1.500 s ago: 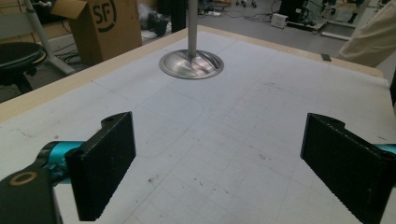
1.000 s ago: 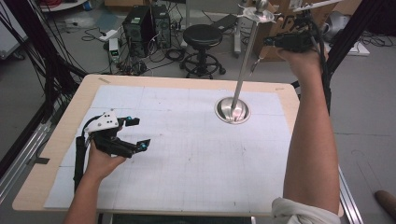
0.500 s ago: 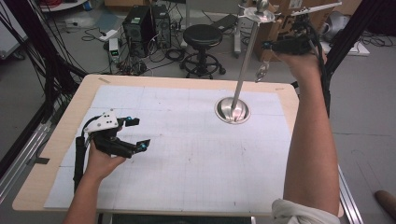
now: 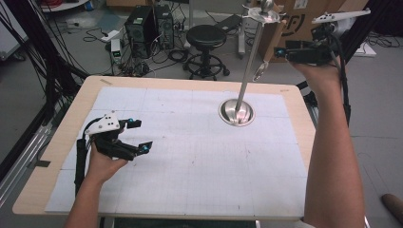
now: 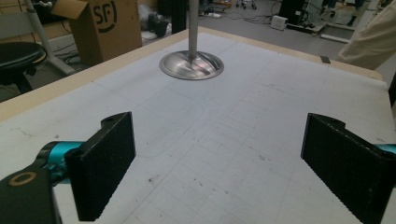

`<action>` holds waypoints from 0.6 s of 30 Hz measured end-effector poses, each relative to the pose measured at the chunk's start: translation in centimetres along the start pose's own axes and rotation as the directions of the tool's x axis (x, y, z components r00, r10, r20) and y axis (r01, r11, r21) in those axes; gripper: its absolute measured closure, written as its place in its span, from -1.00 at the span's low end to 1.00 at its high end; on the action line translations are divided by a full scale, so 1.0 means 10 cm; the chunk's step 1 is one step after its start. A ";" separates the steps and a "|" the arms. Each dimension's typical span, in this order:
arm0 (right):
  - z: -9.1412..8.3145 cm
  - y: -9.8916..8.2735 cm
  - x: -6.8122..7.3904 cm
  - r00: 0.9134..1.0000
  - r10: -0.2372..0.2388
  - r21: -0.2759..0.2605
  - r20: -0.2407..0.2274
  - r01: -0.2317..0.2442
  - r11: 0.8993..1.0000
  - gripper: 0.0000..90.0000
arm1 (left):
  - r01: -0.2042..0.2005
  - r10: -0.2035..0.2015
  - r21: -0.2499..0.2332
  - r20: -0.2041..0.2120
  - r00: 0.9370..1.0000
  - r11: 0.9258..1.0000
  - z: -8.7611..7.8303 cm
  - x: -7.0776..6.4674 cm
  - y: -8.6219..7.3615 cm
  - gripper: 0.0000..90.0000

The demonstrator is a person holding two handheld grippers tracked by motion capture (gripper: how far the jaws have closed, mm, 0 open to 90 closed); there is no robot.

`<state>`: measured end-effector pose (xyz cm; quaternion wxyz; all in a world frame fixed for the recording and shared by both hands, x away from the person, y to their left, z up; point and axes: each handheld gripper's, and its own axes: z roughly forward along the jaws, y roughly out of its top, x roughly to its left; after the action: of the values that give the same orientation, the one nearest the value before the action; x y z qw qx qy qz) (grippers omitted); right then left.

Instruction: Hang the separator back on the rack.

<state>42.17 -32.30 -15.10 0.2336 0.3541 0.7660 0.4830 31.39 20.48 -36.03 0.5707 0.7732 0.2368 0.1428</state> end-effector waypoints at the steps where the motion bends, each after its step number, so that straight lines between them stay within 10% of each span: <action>1: -0.02 -0.02 0.02 1.000 -0.007 -0.006 -0.002 0.007 1.000 -0.15 | -0.001 0.001 0.000 0.001 1.000 1.000 0.00 0.00 0.00 -0.76; 18: -0.26 -0.57 0.57 0.990 -0.087 -0.109 -0.110 0.075 0.991 -0.27 | 0.001 -0.001 0.018 -0.008 1.000 1.000 0.01 0.01 -0.03 -0.80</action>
<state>34.89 -31.04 -19.29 0.2270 0.2815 0.7655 0.5323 31.47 20.56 -36.33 0.5629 0.7776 0.2405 0.1436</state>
